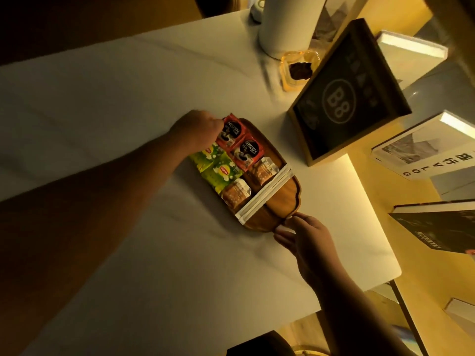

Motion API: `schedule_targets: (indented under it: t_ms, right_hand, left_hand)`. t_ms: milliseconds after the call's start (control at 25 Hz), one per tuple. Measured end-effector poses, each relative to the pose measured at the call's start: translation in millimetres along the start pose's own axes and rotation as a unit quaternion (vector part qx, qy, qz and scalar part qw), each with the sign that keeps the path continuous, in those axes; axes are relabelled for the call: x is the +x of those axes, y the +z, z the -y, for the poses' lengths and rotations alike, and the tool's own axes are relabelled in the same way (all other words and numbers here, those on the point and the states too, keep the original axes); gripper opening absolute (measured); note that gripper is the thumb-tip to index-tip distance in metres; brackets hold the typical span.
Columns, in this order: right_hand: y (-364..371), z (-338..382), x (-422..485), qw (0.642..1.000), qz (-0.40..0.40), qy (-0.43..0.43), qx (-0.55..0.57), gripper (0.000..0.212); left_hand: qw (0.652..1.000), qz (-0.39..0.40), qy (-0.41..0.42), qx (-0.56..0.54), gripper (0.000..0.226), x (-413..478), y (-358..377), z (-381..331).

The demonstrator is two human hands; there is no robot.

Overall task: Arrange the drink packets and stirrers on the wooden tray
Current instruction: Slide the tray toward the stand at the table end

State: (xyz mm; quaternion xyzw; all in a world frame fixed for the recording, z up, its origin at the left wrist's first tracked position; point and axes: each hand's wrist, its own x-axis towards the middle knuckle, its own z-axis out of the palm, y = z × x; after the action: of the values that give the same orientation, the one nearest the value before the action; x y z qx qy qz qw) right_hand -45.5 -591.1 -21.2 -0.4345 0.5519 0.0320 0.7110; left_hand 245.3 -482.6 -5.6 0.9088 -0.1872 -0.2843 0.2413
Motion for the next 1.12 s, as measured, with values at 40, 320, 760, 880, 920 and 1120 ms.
schedule_targets:
  t_ms: [40, 320, 760, 880, 920, 1120]
  right_hand:
    - [-2, 0, 1, 1.000, 0.009, 0.003, 0.024, 0.014]
    - [-4, 1, 9, 0.991, 0.006, 0.025, 0.133, 0.013]
    - [-5, 0, 6, 0.994, -0.001, 0.017, 0.104, 0.015]
    - [-4, -15, -6, 0.999, -0.024, 0.002, -0.025, 0.029]
    - [1, -24, -12, 0.994, -0.032, -0.019, -0.104, 0.037]
    - [48, -76, -37, 0.753, 0.058, -0.349, -0.555, 0.053]
  left_hand:
    - [1.000, 0.012, 0.006, 0.006, 0.042, 8, 2, -12]
    - [0.993, 0.010, 0.068, 0.093, 0.046, 48, 16, -63]
    - [0.991, 0.023, 0.092, 0.096, 0.050, 65, 21, -45]
    - [0.995, -0.076, 0.054, -0.023, 0.052, 35, 18, 3]
    - [0.990, -0.127, 0.041, -0.043, 0.047, 18, 18, 29]
    - [0.967, -0.236, 0.062, 0.075, 0.042, -108, 25, 182]
